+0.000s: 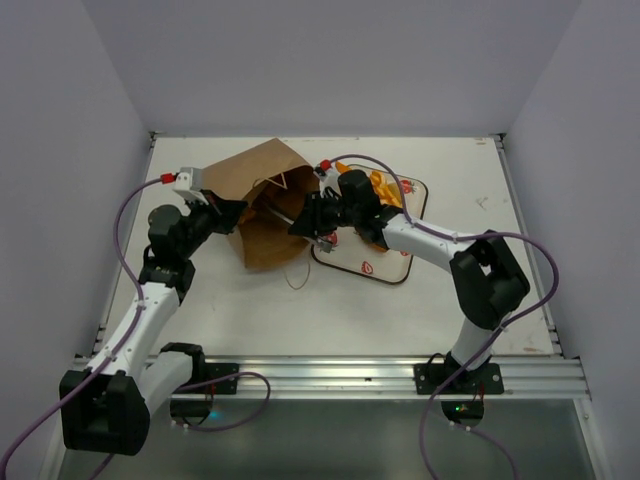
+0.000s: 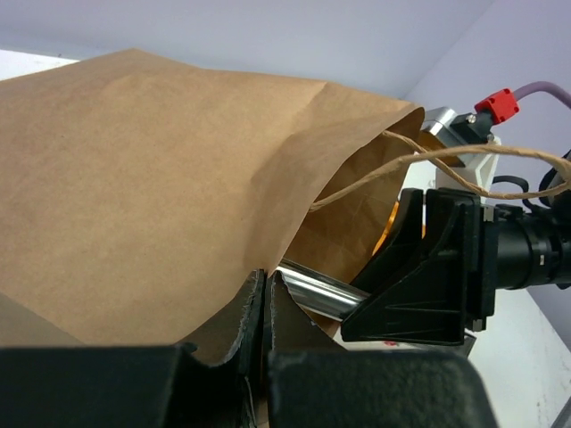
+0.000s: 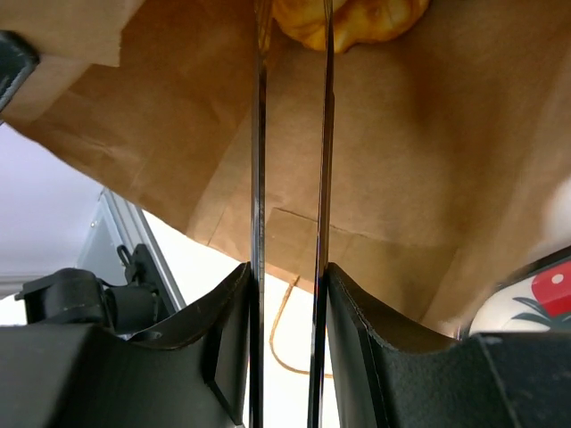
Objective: Take the fake bread out of the paper bag
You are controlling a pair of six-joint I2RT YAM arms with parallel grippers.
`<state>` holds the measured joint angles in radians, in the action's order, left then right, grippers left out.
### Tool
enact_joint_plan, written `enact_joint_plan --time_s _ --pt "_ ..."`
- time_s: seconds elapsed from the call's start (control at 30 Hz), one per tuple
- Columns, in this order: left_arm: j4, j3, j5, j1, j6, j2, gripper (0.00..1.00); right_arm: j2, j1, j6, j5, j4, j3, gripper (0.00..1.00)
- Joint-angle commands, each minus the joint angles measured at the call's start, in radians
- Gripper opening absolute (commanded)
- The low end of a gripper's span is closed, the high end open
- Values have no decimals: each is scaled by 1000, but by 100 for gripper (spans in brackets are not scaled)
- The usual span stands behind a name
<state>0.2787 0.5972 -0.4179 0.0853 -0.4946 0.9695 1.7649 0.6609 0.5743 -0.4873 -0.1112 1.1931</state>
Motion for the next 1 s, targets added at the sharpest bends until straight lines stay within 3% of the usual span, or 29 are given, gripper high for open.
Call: enact_joint_plan --time_s 0.0,0.97 --pt "126 -10 -62 -9 -71 -31 2 2 3 1 30 -16 42 39" --pt "177 -88 -108 -7 -133 -46 2 37 0 176 -50 -81 48 43"
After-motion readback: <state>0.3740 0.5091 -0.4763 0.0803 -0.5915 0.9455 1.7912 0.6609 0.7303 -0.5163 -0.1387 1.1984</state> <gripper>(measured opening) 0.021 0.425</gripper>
